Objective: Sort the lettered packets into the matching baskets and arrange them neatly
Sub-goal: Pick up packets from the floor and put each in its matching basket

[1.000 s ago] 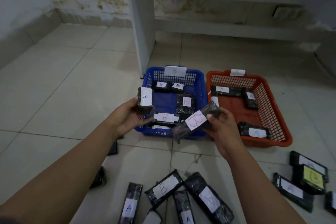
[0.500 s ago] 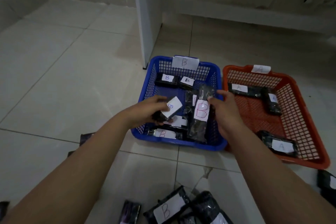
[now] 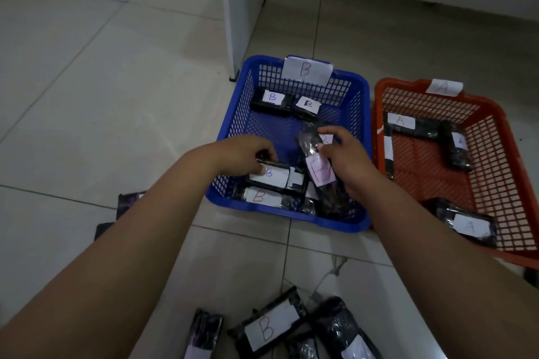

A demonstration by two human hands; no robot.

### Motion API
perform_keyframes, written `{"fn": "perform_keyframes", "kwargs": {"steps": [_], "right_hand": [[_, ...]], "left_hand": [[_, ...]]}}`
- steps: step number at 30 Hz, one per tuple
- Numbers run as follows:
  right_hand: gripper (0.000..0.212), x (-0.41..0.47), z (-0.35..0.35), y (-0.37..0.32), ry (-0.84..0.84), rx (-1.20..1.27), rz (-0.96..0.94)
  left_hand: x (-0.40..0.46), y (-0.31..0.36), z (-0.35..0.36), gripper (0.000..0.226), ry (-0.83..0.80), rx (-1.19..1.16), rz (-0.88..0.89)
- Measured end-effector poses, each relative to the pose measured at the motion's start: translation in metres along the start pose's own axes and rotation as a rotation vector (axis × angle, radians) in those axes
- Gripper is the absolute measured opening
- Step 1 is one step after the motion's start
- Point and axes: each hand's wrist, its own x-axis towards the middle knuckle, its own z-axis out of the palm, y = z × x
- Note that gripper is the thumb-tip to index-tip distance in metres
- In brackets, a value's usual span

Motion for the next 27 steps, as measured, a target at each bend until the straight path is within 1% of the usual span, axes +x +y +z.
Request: {"fn": "perform_keyframes", "kwargs": {"steps": [2, 4, 6, 9, 12, 14, 17, 18, 20, 23, 24, 27], "right_hand": [[0.031, 0.001, 0.002, 0.006, -0.077, -0.090, -0.003], [0.034, -0.001, 0.004, 0.013, -0.159, -0.177, -0.044], [0.034, -0.003, 0.006, 0.017, -0.181, -0.250, -0.090], [0.032, -0.002, 0.008, 0.016, -0.238, -0.246, -0.138], [0.027, 0.000, 0.012, 0.015, -0.326, -0.317, -0.144], [0.023, 0.000, 0.016, 0.016, -0.290, -0.329, -0.140], [0.025, 0.001, 0.017, 0.020, -0.102, -0.169, -0.101], [0.025, 0.001, 0.016, 0.020, -0.066, -0.139, -0.096], [0.023, 0.000, 0.017, 0.021, -0.092, -0.170, -0.119], [0.023, -0.003, 0.021, 0.023, -0.193, -0.325, -0.150], [0.022, -0.005, 0.023, 0.023, -0.189, -0.345, -0.144], [0.019, -0.008, 0.026, 0.026, -0.093, -0.380, -0.132]], "left_hand": [[0.000, 0.001, 0.002, 0.032, -0.057, 0.065, -0.001], [0.000, 0.002, 0.003, 0.034, -0.066, 0.093, -0.001], [0.000, 0.002, 0.003, 0.035, -0.071, 0.101, -0.018], [0.000, 0.002, 0.003, 0.034, -0.089, 0.135, -0.066], [-0.001, 0.002, 0.006, 0.034, -0.072, 0.197, -0.097], [-0.002, 0.002, 0.008, 0.034, -0.055, 0.211, -0.097], [-0.005, 0.000, 0.008, 0.033, -0.045, 0.215, -0.087], [-0.007, -0.001, 0.009, 0.032, -0.059, 0.225, -0.088], [-0.010, -0.002, 0.011, 0.030, -0.078, 0.234, -0.093], [-0.011, -0.004, 0.014, 0.029, -0.062, 0.223, -0.106], [-0.011, -0.004, 0.015, 0.029, -0.056, 0.225, -0.108], [-0.012, -0.002, 0.018, 0.031, -0.036, 0.239, -0.101]]}}
